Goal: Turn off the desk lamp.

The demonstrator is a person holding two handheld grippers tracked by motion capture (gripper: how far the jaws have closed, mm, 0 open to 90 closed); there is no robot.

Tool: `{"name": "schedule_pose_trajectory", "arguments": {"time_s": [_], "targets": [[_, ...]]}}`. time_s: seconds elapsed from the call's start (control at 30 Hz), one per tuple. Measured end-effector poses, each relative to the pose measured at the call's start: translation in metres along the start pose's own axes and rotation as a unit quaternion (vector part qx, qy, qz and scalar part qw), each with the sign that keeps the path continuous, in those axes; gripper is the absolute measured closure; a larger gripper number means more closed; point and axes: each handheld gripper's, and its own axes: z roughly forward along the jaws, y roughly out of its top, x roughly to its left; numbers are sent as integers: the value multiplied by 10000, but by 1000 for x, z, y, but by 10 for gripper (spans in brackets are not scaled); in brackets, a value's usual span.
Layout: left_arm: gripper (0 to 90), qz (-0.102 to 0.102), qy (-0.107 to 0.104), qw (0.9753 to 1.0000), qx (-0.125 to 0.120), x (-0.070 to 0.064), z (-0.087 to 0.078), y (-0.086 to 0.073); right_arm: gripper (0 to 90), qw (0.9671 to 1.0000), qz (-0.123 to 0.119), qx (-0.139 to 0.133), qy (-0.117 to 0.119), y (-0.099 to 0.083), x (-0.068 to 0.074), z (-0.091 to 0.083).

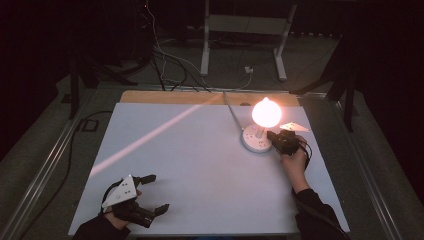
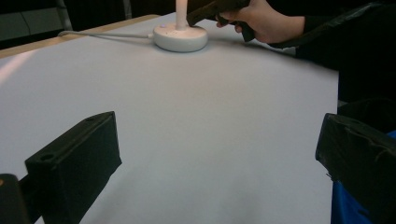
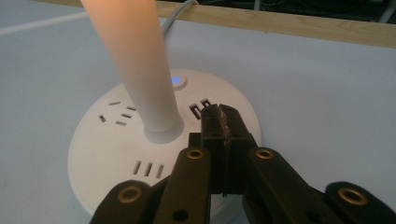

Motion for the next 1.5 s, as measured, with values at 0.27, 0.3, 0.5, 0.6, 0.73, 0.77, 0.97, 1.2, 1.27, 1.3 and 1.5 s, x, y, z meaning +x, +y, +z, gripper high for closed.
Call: {"name": "schedule_pose_trajectory", "arguments": {"time_s": [0.27, 0.3, 0.5, 0.6, 0.73, 0.77, 0.97, 1.2, 1.27, 1.3, 1.5], "targets": [[5, 0, -4, 10000, -16, 0, -1, 0, 900, 9997, 11, -86, 237, -3, -5, 2], [5, -10, 2, 10000, -26, 0, -1, 0, 900, 9997, -10, -88, 246, -3, -5, 2], [6, -10, -25, 10000, -27, 0, 0, 0, 900, 9997, 33, -105, 227, -1, -6, -1], [6, -10, -22, 10000, -7, 1, 1, 0, 900, 9998, -32, -191, 112, 4, -5, -7], [6, -16, -17, 10000, -14, 1, 0, 0, 900, 9993, -73, -357, 59, 11, -5, -16], [6, -12, -14, 10000, -11, 0, 1, 0, 900, 9992, -44, -399, 53, 13, -5, -18], [6, -10, -11, 10000, -6, 0, 1, 0, 900, 9979, 54, -647, 63, 21, -6, -29], [6, 1, -16, 10000, 2, 0, 1, 0, 900, 9985, 52, -540, 7, 15, -6, -23], [5, -16, -20, 10000, -13, 0, 1, 0, 900, 9989, 16, -459, -30, 12, -6, -19], [5, -19, -18, 10000, -12, 1, 1, 0, 900, 9992, -11, -410, -37, 10, -5, -16], [6, -20, -22, 10000, -12, 0, 1, 0, 900, 9997, -191, -138, -106, 2, 0, -3]]}}
